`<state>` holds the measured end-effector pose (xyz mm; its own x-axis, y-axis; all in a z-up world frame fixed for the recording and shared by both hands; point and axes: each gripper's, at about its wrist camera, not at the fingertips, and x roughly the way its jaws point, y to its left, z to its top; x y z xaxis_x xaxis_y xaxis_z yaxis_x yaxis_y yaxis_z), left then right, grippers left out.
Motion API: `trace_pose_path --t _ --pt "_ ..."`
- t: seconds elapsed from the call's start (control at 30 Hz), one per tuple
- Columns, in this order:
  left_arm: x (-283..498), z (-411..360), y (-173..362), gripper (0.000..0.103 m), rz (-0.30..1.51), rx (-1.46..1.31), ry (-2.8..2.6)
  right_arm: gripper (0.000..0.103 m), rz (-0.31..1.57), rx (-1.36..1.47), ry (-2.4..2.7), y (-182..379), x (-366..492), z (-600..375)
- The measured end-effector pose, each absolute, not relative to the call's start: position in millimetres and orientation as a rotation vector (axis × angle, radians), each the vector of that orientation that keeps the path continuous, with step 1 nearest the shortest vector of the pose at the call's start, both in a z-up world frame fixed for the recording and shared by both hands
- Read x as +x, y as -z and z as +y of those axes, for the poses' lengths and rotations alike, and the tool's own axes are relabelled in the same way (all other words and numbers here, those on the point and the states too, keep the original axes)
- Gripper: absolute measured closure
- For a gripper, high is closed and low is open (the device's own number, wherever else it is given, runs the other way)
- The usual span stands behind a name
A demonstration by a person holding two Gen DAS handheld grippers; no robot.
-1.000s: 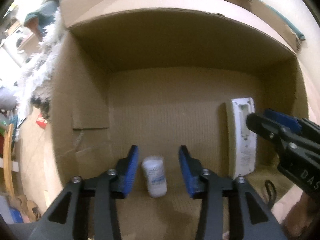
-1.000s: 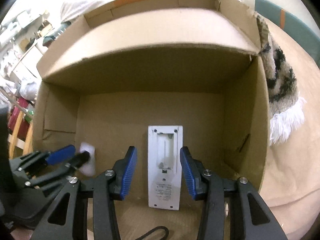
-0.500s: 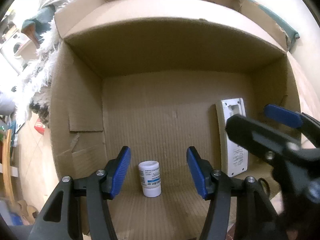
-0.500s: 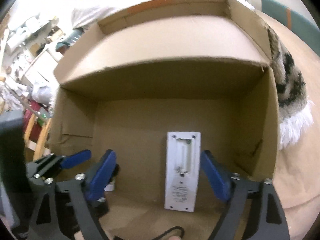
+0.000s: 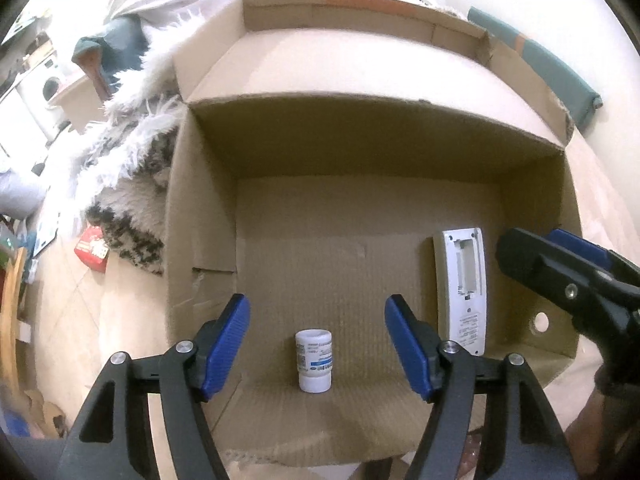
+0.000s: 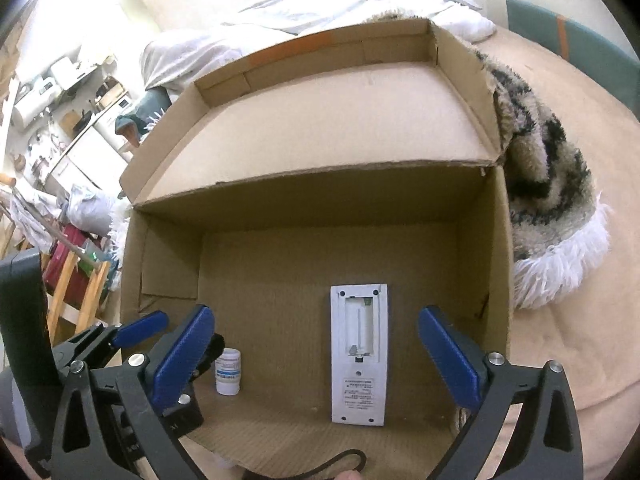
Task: Organize rigid objects
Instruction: 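Open the left tool releasing the bottle while the right tool releases the holder, then grasp the white earbud case with the left tool while the right tool grasps the pink heart keychain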
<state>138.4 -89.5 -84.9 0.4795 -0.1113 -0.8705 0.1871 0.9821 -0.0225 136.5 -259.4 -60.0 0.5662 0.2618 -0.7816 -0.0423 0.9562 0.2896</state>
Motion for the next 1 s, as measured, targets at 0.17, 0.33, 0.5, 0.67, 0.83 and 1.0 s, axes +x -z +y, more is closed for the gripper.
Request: trace_pose_path --t 0.17,0.33,0.5,0.67,0.83,1.0 --pt "124.4 -84.4 72.5 0.036 1.018 0.093 0.180 0.000 0.937 0.252 -0.174 52.1 124.6 -266.1" --pt "116.5 -73.3 68.3 0.036 1.034 0.054 0.177 0.000 0.926 0.213 -0.155 45.7 111.8 -267.1" --pt "97.5 -61.0 65.1 0.035 1.041 0.040 0.170 0.000 0.902 0.235 -0.156 37.3 89.9 -272.1" --pt "80.6 -44.8 66.6 0.035 1.075 0.001 0.150 0.000 0.905 0.269 -0.163 35.2 64.2 -276.4" --pt "63.8 -31.0 69.9 0.035 1.117 -0.041 0.145 0.000 0.930 0.301 -0.174 39.3 38.7 -277.6" --pt "60.0 -14.6 97.3 0.035 1.240 -0.096 0.064 0.000 1.015 0.279 -0.119 59.5 22.9 -275.8"
